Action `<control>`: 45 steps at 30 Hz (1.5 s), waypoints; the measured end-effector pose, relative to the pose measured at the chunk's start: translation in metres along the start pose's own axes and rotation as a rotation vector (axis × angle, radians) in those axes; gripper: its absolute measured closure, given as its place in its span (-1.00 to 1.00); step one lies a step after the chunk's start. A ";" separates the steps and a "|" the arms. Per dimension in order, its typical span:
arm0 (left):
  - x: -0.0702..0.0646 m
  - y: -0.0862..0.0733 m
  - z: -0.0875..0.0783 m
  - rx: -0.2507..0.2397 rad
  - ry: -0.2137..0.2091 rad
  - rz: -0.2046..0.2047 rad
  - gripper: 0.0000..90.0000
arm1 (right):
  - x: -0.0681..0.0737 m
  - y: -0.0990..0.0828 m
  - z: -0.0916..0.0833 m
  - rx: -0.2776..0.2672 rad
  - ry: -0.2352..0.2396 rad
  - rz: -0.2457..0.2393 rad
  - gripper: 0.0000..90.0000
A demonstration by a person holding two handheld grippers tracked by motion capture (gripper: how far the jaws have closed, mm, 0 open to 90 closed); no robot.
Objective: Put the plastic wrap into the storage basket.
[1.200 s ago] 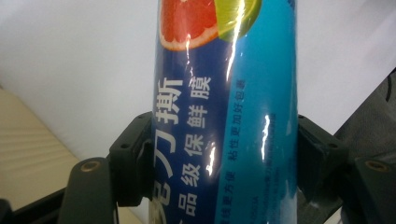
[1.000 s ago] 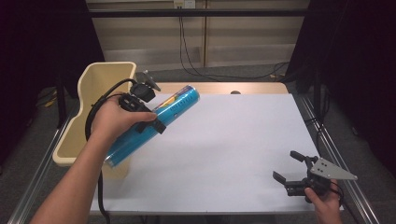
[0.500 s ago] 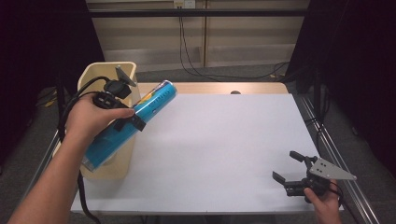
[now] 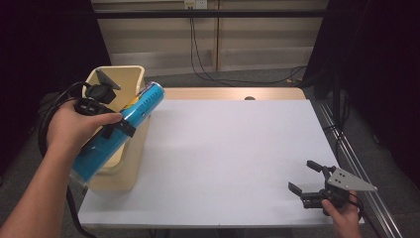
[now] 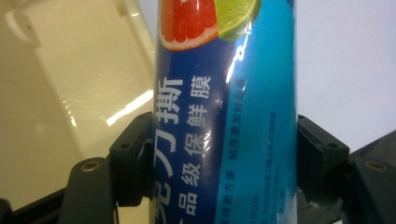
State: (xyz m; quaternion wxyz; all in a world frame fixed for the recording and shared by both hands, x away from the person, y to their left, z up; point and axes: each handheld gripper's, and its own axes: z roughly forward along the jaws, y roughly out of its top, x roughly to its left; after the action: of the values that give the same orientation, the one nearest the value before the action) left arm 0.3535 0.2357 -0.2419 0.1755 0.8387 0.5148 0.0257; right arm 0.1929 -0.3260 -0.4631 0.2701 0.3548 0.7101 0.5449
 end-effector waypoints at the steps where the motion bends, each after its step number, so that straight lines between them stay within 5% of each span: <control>1: 0.002 -0.001 0.000 -0.001 0.003 -0.013 -0.30 | 0.000 0.000 0.000 0.002 0.002 -0.002 -0.98; 17: 0.038 -0.019 -0.008 -0.046 0.110 -0.218 -0.30 | 0.000 0.000 0.000 -0.003 0.010 0.005 -0.98; 26: 0.046 -0.019 -0.001 -0.041 0.154 -0.322 -0.30 | 0.001 0.000 0.000 -0.003 0.009 0.000 -0.98; 45: 0.053 -0.021 0.019 0.012 0.159 -0.399 -0.30 | 0.000 0.000 0.000 -0.004 0.010 -0.002 -0.98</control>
State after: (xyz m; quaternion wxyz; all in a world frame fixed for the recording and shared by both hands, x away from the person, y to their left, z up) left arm 0.3642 0.2852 -0.2740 0.1310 0.7167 0.6829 0.0533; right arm 0.1924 -0.3258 -0.4629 0.2679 0.3507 0.7108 0.5478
